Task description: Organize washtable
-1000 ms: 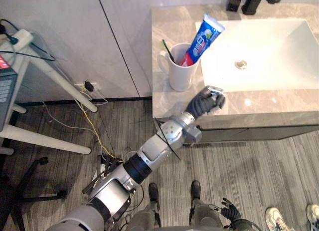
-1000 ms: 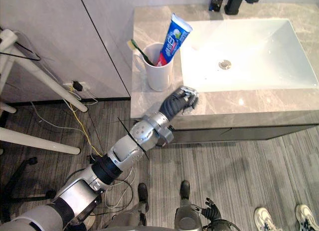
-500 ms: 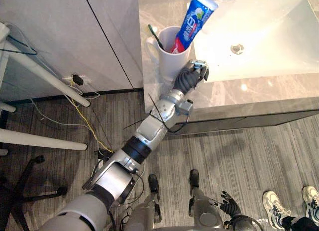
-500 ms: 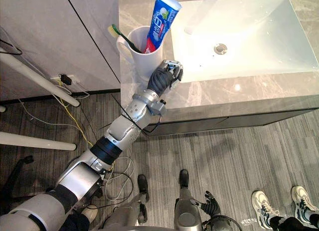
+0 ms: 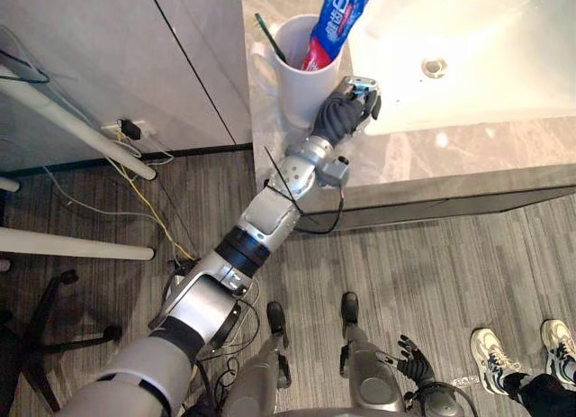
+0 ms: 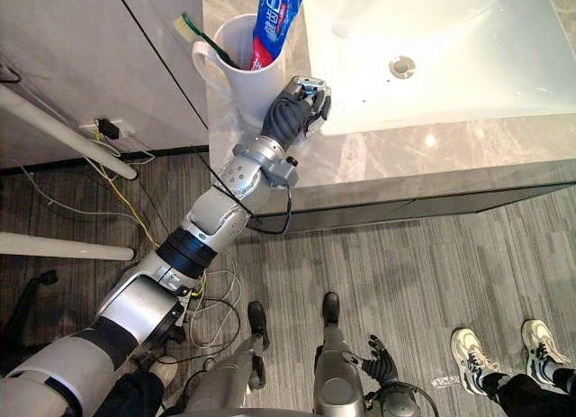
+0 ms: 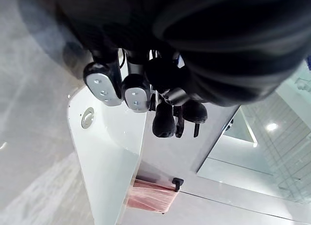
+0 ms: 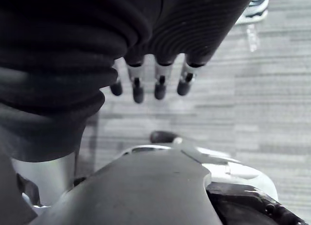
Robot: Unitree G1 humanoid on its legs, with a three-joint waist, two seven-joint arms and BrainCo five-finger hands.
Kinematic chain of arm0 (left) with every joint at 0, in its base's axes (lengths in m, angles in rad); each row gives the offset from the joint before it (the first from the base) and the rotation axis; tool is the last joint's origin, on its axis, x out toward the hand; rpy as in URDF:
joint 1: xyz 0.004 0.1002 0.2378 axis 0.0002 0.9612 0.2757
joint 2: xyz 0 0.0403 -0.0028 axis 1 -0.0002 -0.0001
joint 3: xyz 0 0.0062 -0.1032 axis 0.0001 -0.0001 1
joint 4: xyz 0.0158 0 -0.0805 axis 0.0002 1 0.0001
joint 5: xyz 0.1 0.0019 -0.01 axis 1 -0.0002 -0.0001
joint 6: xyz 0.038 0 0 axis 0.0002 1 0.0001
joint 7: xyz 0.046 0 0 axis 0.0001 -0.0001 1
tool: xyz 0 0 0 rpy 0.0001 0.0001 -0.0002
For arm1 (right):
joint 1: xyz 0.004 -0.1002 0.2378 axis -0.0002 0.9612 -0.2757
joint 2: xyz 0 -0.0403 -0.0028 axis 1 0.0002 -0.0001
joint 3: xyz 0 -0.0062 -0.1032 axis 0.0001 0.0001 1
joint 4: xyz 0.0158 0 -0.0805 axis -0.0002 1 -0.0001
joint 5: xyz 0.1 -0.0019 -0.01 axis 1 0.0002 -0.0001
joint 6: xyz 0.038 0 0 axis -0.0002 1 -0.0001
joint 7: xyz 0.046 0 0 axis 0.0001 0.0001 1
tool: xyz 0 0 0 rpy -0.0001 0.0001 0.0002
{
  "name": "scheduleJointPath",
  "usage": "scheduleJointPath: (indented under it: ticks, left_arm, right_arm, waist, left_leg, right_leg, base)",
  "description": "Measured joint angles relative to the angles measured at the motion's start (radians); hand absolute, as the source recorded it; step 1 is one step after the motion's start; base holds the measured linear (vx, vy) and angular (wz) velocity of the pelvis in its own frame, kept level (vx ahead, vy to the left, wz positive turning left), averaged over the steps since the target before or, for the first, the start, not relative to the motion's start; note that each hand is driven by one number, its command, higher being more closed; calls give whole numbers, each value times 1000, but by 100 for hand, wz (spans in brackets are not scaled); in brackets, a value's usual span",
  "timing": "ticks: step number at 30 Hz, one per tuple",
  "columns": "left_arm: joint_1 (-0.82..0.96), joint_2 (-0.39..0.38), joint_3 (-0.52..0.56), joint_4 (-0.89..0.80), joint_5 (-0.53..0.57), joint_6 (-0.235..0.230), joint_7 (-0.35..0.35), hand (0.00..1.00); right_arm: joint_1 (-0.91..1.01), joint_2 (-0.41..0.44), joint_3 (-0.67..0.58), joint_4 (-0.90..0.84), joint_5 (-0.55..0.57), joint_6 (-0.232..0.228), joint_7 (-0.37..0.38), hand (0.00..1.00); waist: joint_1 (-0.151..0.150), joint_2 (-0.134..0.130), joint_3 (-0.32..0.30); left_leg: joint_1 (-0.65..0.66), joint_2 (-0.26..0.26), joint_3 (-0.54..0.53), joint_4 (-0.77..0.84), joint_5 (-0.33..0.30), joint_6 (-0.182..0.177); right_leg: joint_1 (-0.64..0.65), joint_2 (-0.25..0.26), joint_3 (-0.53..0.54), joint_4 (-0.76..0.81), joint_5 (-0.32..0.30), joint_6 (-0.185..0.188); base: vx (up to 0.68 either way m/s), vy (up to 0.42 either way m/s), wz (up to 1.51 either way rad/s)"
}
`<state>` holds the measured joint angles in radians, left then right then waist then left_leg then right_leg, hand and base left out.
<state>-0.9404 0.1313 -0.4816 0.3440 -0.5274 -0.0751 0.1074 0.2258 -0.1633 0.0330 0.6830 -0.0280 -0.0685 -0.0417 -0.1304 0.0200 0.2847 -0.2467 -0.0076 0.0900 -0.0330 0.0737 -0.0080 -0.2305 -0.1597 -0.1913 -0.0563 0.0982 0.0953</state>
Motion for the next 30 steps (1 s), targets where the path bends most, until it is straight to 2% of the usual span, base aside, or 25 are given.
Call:
scheduleJointPath:
  ticks: [5, 10, 12, 14, 19, 24, 30]
  left_arm:
    - [31, 43, -29, -65, 0, 0, 1, 100]
    - [209, 151, -38, -276, -12, -1, -24, 100]
    - [289, 208, -37, -355, -17, -2, -45, 100]
    - [354, 256, -34, -422, -46, -3, -64, 100]
    - [396, 278, -13, -449, -69, -8, -84, 100]
    - [364, 273, -6, -426, -70, -12, -79, 100]
    - [272, 270, -9, -368, -143, -17, -54, 100]
  right_arm:
    - [2, -1, 0, -1, 6, -1, -1, 0]
    - [12, -3, 0, -1, 22, -3, -1, 0]
    - [20, -6, 0, 0, 22, -4, -1, 0]
    - [23, -7, 0, 1, 21, -4, -1, 0]
    - [28, -9, 1, 7, 19, -11, 0, 0]
    - [28, -10, 4, 8, 20, -17, 0, 0]
    - [28, -11, 6, 0, 21, -16, -1, 0]
  waist:
    - [6, 2, 1]
    - [15, 6, 2]
    - [34, 8, 2]
    - [39, 8, 1]
    - [57, 8, 1]
    - [57, 8, 1]
    - [52, 7, 1]
  left_leg:
    - [2, -1, -5, 0, 0, 0]
    - [15, 0, -10, 0, 0, 0]
    - [16, 1, -11, 0, 0, -1]
    - [18, -1, -19, 1, -1, -1]
    - [20, -3, -24, 3, -1, -1]
    - [8, -2, -27, 6, -1, -1]
    - [-22, -3, -31, 16, -1, 0]
  right_leg:
    - [4, -1, -3, 0, 0, 0]
    - [23, 0, -10, -6, -2, -2]
    - [24, 1, -11, -6, -2, -2]
    - [34, 0, -23, -11, -2, -2]
    - [34, -2, -28, -14, -2, -3]
    - [33, -1, -30, -14, -2, -2]
    - [6, -1, -31, -9, 1, -4]
  base:
    - [-5, 1, 1]
    - [6, -2, 3]
    - [0, 0, 0]
    - [-14, 2, 13]
    - [-10, 4, 4]
    - [3, 0, 1]
    - [1, 0, 2]
